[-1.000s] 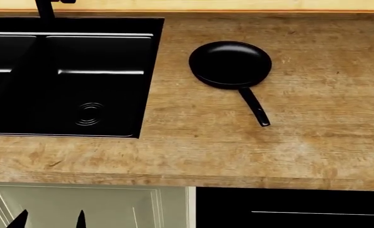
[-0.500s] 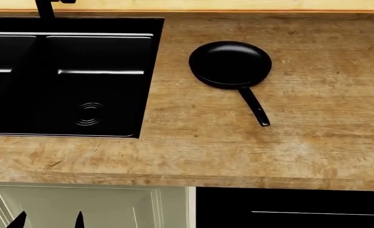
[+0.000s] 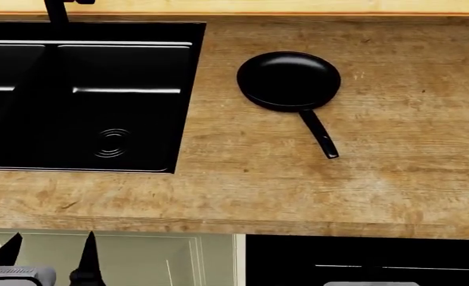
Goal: Pick the pan and sponge and place them into the sink. Then turn on the water.
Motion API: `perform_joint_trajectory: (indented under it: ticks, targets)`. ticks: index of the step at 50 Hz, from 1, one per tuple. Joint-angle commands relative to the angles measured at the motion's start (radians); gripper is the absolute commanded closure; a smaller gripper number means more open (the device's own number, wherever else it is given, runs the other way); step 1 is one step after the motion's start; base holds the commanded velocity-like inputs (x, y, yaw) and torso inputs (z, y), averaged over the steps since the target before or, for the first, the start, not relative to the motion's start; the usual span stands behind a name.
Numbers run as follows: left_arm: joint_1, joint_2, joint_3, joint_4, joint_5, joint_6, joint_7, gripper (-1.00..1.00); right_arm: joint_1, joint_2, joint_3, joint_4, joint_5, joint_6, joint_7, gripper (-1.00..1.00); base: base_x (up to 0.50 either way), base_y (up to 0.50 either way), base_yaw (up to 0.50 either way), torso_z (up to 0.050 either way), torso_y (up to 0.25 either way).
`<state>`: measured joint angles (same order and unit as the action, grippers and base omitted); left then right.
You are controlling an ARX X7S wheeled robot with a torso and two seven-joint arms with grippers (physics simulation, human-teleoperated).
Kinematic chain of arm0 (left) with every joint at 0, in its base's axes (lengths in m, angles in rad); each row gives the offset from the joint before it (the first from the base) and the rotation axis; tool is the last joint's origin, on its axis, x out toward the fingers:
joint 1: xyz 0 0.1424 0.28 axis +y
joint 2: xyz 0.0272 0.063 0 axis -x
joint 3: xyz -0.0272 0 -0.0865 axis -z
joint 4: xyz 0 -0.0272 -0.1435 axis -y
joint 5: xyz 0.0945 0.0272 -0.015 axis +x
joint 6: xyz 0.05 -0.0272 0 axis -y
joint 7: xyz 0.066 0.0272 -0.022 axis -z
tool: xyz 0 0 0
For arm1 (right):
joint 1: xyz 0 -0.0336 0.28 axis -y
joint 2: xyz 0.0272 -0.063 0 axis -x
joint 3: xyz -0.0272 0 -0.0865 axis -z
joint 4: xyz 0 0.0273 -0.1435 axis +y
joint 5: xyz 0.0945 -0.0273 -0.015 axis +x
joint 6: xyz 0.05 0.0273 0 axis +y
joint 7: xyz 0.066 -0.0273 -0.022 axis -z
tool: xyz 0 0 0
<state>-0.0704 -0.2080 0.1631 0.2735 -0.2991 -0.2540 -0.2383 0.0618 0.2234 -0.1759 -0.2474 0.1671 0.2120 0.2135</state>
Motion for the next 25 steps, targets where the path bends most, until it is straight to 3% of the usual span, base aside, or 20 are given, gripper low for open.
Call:
perform_joint_trajectory:
  ticks: [1, 16, 25]
  targets:
    - [-0.126, -0.060, -0.027, 0.180, -0.098, -0.256, -0.022, -1.00, 0.104, 0.091, 0.062, -0.259, 0.089, 0.296, -0.002, -1.00, 0.00, 0.00, 0.00, 0.000, 0.000]
    - [-0.383, -0.152, -0.074, 0.187, -0.234, -0.567, -0.003, -1.00, 0.358, 0.240, 0.304, -0.381, 0.387, 0.721, -0.046, -1.00, 0.00, 0.00, 0.00, 0.000, 0.000]
    - [-0.388, -0.177, -0.121, 0.206, -0.265, -0.615, -0.021, -1.00, 0.319, 0.282, 0.355, -0.416, 0.420, 0.769, -0.053, -1.00, 0.03, -0.03, 0.00, 0.000, 0.000]
